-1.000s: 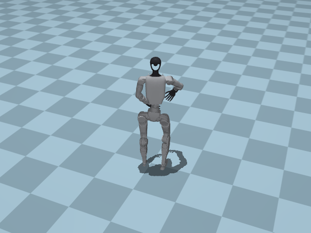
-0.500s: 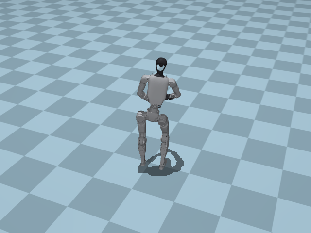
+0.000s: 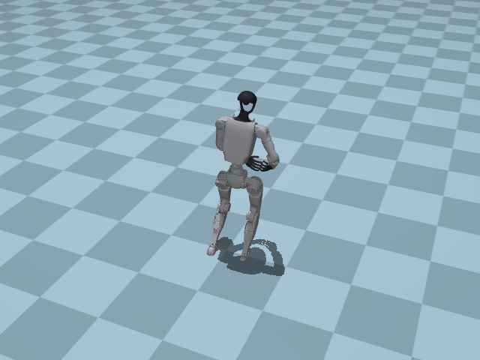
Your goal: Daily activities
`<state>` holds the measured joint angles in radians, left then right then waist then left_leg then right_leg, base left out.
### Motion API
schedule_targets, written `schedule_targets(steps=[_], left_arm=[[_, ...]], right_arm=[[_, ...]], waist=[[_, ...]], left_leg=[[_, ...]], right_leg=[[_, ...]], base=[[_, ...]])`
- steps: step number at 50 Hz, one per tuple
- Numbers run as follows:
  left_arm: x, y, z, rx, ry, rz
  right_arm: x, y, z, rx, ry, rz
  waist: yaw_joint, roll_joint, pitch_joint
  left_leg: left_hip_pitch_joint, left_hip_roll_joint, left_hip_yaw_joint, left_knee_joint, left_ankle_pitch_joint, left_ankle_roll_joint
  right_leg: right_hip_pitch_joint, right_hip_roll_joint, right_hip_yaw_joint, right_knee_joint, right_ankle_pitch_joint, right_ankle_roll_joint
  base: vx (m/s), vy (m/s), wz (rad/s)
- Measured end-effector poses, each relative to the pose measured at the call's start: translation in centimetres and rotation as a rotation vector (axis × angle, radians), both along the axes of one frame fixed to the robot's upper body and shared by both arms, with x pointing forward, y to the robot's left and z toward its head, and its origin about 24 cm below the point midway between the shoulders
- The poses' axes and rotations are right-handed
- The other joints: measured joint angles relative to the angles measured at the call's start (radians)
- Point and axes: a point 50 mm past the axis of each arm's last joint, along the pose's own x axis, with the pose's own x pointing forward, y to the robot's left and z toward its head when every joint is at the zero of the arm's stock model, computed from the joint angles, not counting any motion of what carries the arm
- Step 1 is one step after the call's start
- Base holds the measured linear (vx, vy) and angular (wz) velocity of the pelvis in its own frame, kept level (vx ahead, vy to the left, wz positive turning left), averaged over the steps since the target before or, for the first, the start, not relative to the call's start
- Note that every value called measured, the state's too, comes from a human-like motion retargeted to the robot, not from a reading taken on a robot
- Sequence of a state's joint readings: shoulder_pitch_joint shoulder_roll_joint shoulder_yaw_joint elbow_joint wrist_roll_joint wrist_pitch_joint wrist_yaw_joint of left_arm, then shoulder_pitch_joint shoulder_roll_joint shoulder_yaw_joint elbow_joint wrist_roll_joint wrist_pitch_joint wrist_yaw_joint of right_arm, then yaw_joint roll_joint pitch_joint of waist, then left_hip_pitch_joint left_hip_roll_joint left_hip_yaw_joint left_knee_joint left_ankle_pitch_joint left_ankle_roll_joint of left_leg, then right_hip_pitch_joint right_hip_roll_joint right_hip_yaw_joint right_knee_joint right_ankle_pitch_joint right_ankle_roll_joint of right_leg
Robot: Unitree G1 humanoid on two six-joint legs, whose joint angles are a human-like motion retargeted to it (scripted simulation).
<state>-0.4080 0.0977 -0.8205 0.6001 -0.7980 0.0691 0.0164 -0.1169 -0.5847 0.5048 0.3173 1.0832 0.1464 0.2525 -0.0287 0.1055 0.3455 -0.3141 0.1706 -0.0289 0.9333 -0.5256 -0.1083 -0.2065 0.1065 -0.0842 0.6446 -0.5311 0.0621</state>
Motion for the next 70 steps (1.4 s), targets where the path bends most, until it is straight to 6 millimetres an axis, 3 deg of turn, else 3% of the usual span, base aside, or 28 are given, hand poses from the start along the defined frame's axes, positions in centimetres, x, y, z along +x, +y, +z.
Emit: schedule_targets(steps=[3,7,11,15,20,25,30,37,40,45,52,63,67,70], left_arm=[[0.2,-0.4,-0.1,0.059,-0.032,-0.03],[1.0,-1.2,0.1,0.157,-0.093,-0.081],[1.5,-1.6,0.2,0.245,-0.145,-0.116],[2.4,-1.4,0.8,0.313,-0.215,-0.128],[2.7,-0.6,1.1,0.35,-0.28,-0.119],[2.4,1.9,0.9,0.39,-0.338,-0.071],[0.7,5.0,-0.9,0.468,-0.338,-0.009],[-2.8,10.7,-3.8,0.673,-0.335,0.019],[-4.4,13.1,-4.4,0.765,-0.358,-0.003],[-6.2,15.1,-4.5,0.834,-0.394,-0.028],[-7.7,16.1,-3.8,0.838,-0.436,-0.042],[-8.9,16.4,-3.8,0.885,-0.484,-0.208],[-9.1,16.0,-3.8,0.892,-0.519,-0.278],[-9.3,15.8,-3.7,0.893,-0.541,-0.323]], right_arm=[[0.3,-2.6,-1.1,-0.141,0.053,0.009],[1.8,-6.0,-2.3,-0.315,0.137,-0.021],[3.1,-7.1,-2.9,-0.443,0.192,-0.077],[4.5,-5.9,-3.0,-0.505,0.176,-0.112],[4.7,-3.0,-3.6,-0.526,0.128,-0.11],[4.7,-0.3,-4.0,-0.566,0.069,-0.154],[4.5,0.5,-4.4,-0.628,0.06,-0.257],[5.8,0.8,-3.3,-0.683,0.033,-0.472],[7.0,1.1,-2.1,-0.671,0.012,-0.576],[9.1,1.2,0.7,-0.616,-0.049,-0.728],[10.7,1.6,3.4,-0.51,-0.104,-0.841],[10.6,3.1,2.7,-0.465,-0.039,-0.823],[10.1,3.6,1.7,-0.482,0.005,-0.796],[9.5,4.0,0.8,-0.498,0.037,-0.769]], waist=[[0.03,-0.017,0.002],[0.068,-0.057,0.002],[0.094,-0.088,0.013],[0.099,-0.12,0.017],[0.1,-0.124,0.038],[0.101,-0.117,0.028],[0.094,-0.096,0.031],[0.072,-0.079,0.021],[0.079,-0.077,0.015],[0.075,-0.071,0.007],[0.076,-0.063,-0.011],[0.083,-0.058,-0.038],[0.089,-0.064,-0.05],[0.093,-0.071,-0.057]], left_leg=[[-0.001,0.038,0.03,0.005,-0.003,0.04],[0.017,0.004,0.053,-0.08,0.021,0.082],[0.024,-0.047,0.053,-0.14,0.052,0.107],[0.035,-0.105,0.056,-0.219,0.1,0.122],[0.015,-0.14,0.056,-0.18,0.112,0.131],[0.015,-0.173,0.047,-0.23,0.121,0.135],[0.009,-0.191,0.071,-0.191,0.092,0.159],[0.081,-0.178,0.181,-0.184,0.041,0.221],[0.148,-0.17,0.247,-0.214,0.011,0.254],[0.229,-0.168,0.352,-0.224,-0.022,0.292],[0.318,-0.172,0.48,-0.257,-0.036,0.303],[0.412,-0.205,0.658,-0.369,-0.006,0.279],[0.427,-0.221,0.724,-0.411,0.018,0.272],[0.431,-0.221,0.799,-0.422,0.041,0.265]], right_leg=[[-0.001,0.0,-0.009,-0.002,-0.004,0.0],[-0.029,-0.043,-0.012,0.017,-0.023,-0.001],[-0.077,-0.087,-0.005,0.083,-0.054,-0.003],[-0.123,-0.138,0.008,0.125,-0.076,-0.003],[-0.159,-0.167,0.032,0.201,-0.102,-0.003],[-0.18,-0.17,0.071,0.195,-0.105,0.007],[-0.198,-0.158,0.137,0.237,-0.117,0.031],[-0.184,-0.125,0.25,0.244,-0.126,0.088],[-0.158,-0.109,0.3,0.217,-0.126,0.129],[-0.135,-0.085,0.371,0.206,-0.116,0.189],[-0.128,-0.015,0.423,0.2,-0.062,0.2],[-0.182,0.061,0.353,0.188,0.116,0.2],[-0.223,0.022,0.29,0.185,0.181,0.2],[-0.265,-0.094,0.208,0.201,0.22,0.2]], base=[[0.07,-0.07,-0.12],[0.08,-0.07,0.06],[0.03,-0.06,0.01],[0.04,-0.06,0.01],[0.01,-0.01,-0.12],[0.06,0.01,-0.55],[0.08,0.07,-0.92],[0.1,0.14,-1.24],[0.12,0.2,-1.48],[0.06,0.19,-1.49],[0.0,0.08,-1.41],[-0.08,-0.01,-1.3],[-0.14,0.05,-1.23],[-0.17,0.2,-1.52]])
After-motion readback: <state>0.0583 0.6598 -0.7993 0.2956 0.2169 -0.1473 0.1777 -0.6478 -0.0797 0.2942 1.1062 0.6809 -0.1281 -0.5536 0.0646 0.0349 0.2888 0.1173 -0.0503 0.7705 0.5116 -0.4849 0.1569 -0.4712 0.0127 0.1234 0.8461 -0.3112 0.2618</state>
